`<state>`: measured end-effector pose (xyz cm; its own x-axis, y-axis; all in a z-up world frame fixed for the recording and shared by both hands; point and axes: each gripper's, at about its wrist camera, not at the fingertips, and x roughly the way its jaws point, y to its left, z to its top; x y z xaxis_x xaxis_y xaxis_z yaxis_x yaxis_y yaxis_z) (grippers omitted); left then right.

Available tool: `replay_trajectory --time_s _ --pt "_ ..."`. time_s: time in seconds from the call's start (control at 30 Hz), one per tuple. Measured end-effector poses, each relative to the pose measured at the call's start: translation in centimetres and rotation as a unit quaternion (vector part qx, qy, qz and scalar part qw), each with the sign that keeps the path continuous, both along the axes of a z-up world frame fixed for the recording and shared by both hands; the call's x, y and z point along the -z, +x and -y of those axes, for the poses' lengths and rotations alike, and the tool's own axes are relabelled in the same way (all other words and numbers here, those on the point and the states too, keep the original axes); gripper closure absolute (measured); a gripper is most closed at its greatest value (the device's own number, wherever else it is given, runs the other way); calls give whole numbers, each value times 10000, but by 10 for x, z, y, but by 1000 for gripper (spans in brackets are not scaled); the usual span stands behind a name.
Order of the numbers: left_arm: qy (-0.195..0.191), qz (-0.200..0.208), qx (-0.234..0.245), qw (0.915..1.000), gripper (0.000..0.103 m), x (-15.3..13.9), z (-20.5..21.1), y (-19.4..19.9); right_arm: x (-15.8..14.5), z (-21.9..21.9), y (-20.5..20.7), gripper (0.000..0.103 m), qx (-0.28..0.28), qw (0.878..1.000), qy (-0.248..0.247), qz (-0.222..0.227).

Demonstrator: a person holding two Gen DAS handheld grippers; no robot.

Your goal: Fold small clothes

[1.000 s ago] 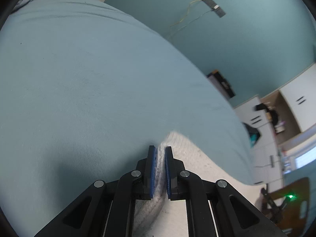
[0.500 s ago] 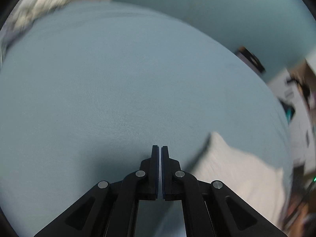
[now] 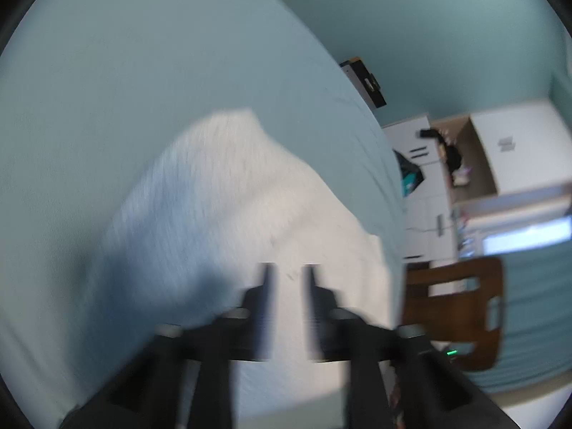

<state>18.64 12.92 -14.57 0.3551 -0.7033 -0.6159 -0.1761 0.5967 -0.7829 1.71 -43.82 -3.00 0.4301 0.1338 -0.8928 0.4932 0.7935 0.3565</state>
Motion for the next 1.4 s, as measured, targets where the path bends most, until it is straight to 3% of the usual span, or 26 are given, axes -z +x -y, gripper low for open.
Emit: replay_trajectory --time_s 0.03,0.1,0.17,0.23,0.27,0.37,0.5,0.53,0.57,0.63,0.67,0.73,0.77,0.83,0.9,0.93,1.0,1.07,1.1,1.13,1.17,1.2,1.27,1.3,1.37,1.4 --pt "-42 -38 -122 9999 0 0 -2 -7 10 6 -7 10 220 9995 193 -145" --pt "78 188 -379 9991 0 -6 5 -21 25 12 -14 10 507 9959 670 -323" --pt "696 357 -99 9969 0 -15 14 -20 26 13 -10 10 521 9958 697 -284" --pt "1949 642 24 9787 0 -24 35 -5 23 9 -2 10 223 9986 444 -154" --pt "2631 769 88 9617 0 -25 40 -3 23 3 3 10 -17 9992 376 -129" --pt "3254 857 418 9408 0 -21 41 3 30 -10 16 10 -606 9972 423 -132" --pt "3104 385 658 9475 2 12 15 19 45 -23 36 10 -1143 9925 347 -263" --pt "3036 168 593 9508 9 20 9 24 48 -28 40 12 -1271 9910 285 -309" --pt "2925 -72 509 9549 27 29 3 32 45 -34 36 22 -1370 9898 250 -307" --pt "2552 -498 382 9648 44 43 -21 30 40 -46 33 43 -1579 9867 308 -233" --pt "2349 -475 341 9703 51 45 -27 27 38 -47 32 51 -1612 9861 371 -167" --pt "2386 -187 472 9698 56 37 -31 21 29 -52 30 60 -1592 9870 201 -77" --pt "2599 25 582 9639 56 28 -30 20 22 -54 29 68 -1612 9869 -33 -8" --pt "2843 393 692 9554 54 12 -29 23 17 -56 32 69 -1588 9868 -315 2" --pt "2845 572 810 9535 34 0 -27 35 13 -58 31 68 -1489 9867 -651 -10" --pt "2792 574 824 9550 16 -3 -29 40 11 -59 31 66 -1469 9861 -780 -1" --pt "2523 593 768 9628 13 -6 -33 56 3 -60 39 59 -1494 9853 -833 0" --pt "2394 498 768 9666 13 0 -41 70 5 -61 41 39 -1485 9869 -622 42" --pt "2346 368 767 9684 13 4 -43 77 6 -57 41 36 -1437 9882 -526 44" --pt "2356 204 803 9683 17 10 -39 85 8 -56 42 36 -1385 9893 -447 58" --pt "2437 -15 829 9663 50 19 -37 90 13 -56 47 36 -1391 9895 -382 47" --pt "2574 -175 869 9622 66 24 -40 88 14 -58 50 36 -1422 9892 -343 33" --pt "2776 -126 866 9567 82 22 -42 81 24 -65 56 40 -1603 9864 -358 -57" --pt "2854 47 844 9547 88 16 -44 76 28 -70 59 60 -1708 9842 -440 -115" --pt "2896 418 585 9545 94 -1 -55 67 27 -75 60 76 -1781 9821 -605 -63" --pt "2887 636 290 9549 94 -15 -66 59 22 -77 57 92 -1751 9817 -746 82"
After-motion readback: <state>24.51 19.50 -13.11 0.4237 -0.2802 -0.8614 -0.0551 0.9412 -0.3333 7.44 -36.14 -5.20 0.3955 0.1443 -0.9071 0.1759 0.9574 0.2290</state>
